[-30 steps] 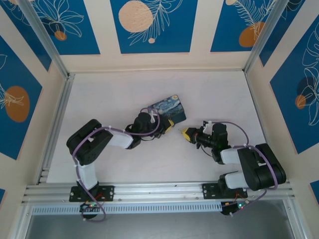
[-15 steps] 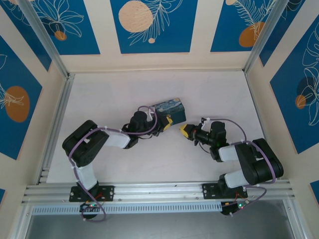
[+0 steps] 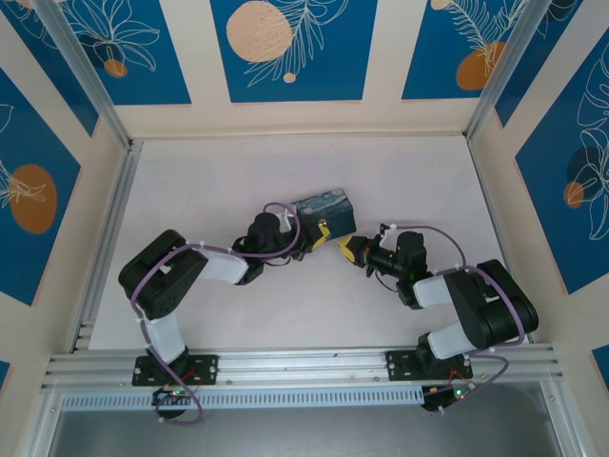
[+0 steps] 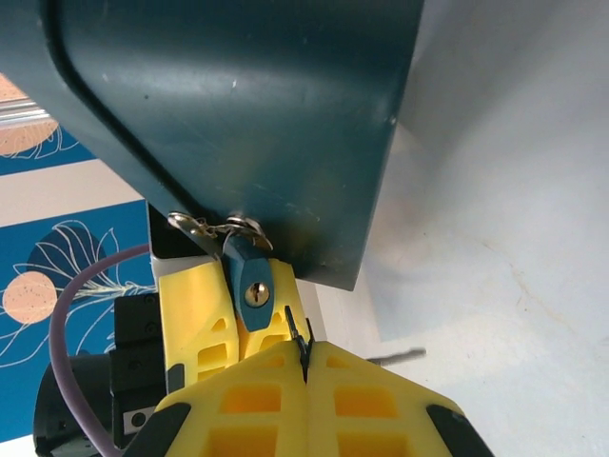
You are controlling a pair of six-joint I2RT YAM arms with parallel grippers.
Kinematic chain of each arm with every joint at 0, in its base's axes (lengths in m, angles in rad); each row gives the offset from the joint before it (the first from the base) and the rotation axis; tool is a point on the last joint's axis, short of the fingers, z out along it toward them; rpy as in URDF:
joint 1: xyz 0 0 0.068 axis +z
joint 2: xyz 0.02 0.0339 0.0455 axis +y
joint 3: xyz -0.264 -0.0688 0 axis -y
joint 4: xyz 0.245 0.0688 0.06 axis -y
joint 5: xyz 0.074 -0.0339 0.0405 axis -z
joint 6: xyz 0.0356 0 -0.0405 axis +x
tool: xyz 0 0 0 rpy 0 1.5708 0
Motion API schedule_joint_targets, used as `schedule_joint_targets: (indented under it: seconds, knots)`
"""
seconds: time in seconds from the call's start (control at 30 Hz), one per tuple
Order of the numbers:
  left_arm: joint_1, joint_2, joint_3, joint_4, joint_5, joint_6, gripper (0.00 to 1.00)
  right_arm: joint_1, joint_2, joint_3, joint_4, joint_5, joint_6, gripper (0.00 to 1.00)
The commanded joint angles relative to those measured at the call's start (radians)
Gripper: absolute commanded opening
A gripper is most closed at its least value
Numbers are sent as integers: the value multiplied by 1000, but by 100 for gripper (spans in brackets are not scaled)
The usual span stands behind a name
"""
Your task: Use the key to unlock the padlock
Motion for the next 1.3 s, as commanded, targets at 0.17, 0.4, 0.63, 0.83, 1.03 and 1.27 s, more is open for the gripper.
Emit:
schedule_joint_targets:
  seconds: [0.17, 0.4, 0.63, 0.83, 1.03, 1.27]
  knots:
    - [10, -43, -13, 59, 16, -8, 0, 2, 24, 31, 30, 26, 10, 0]
    - [10, -41, -11, 55, 17, -6, 0, -2, 28, 41, 30, 24, 14, 0]
    - [10, -33, -7, 54, 18, -7, 0, -3, 32, 46, 33, 21, 15, 0]
    - [10, -29, -7, 54, 20, -8, 0, -3, 34, 52, 33, 19, 16, 0]
    - [10, -22, -7, 52, 20, -8, 0, -2, 37, 55, 38, 15, 20, 0]
    - [10, -19, -7, 53, 21, -8, 0, 3, 36, 60, 42, 15, 22, 0]
